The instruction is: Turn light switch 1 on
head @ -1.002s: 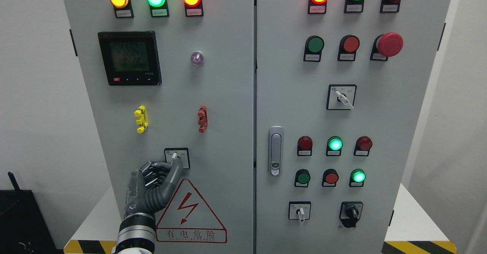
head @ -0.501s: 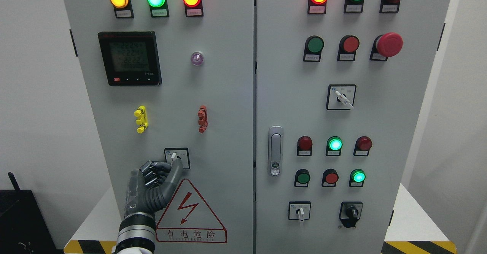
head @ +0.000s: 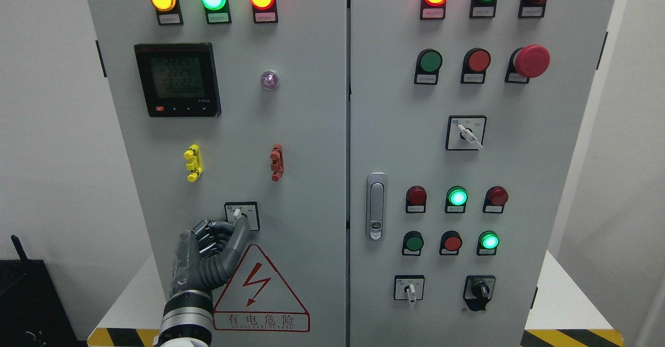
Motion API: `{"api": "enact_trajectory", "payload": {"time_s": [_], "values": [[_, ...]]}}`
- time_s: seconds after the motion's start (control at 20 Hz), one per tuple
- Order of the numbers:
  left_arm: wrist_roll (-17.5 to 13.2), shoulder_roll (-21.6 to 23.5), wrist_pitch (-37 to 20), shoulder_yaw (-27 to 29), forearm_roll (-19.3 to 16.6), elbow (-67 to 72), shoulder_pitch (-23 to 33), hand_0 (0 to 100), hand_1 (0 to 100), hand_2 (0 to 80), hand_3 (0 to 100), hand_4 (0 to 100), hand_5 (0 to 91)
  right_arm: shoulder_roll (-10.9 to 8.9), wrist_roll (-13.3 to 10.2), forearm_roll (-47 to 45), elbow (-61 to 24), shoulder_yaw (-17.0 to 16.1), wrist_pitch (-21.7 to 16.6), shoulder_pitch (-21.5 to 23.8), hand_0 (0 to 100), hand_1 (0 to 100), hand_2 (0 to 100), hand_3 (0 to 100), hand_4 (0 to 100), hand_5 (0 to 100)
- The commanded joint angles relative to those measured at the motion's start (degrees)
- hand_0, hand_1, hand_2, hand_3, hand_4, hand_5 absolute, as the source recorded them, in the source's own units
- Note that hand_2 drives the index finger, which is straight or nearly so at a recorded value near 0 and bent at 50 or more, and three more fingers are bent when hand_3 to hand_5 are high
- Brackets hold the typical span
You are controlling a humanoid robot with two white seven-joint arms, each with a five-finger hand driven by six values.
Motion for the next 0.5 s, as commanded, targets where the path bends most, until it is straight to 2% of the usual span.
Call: {"api": "enact_trajectory", "payload": {"time_s": [0.0, 0.45], "values": [[0.0, 0.0, 0.0, -0.3, 0.0, 0.1, 0.0, 50, 61, 60.1, 80, 90, 83.3, 0.0, 0.0, 0.0, 0.0, 0.0, 0.0, 0.0, 30, 0, 0, 0, 0, 0], [0.0, 0.0, 0.0, -0.5, 0.1, 0.4, 0.1, 57, 57, 60.3, 80, 90, 83.3, 0.0, 0.0, 0.0, 0.0, 0.0, 0.0, 0.0, 30, 0, 0, 0, 0, 0]]}}
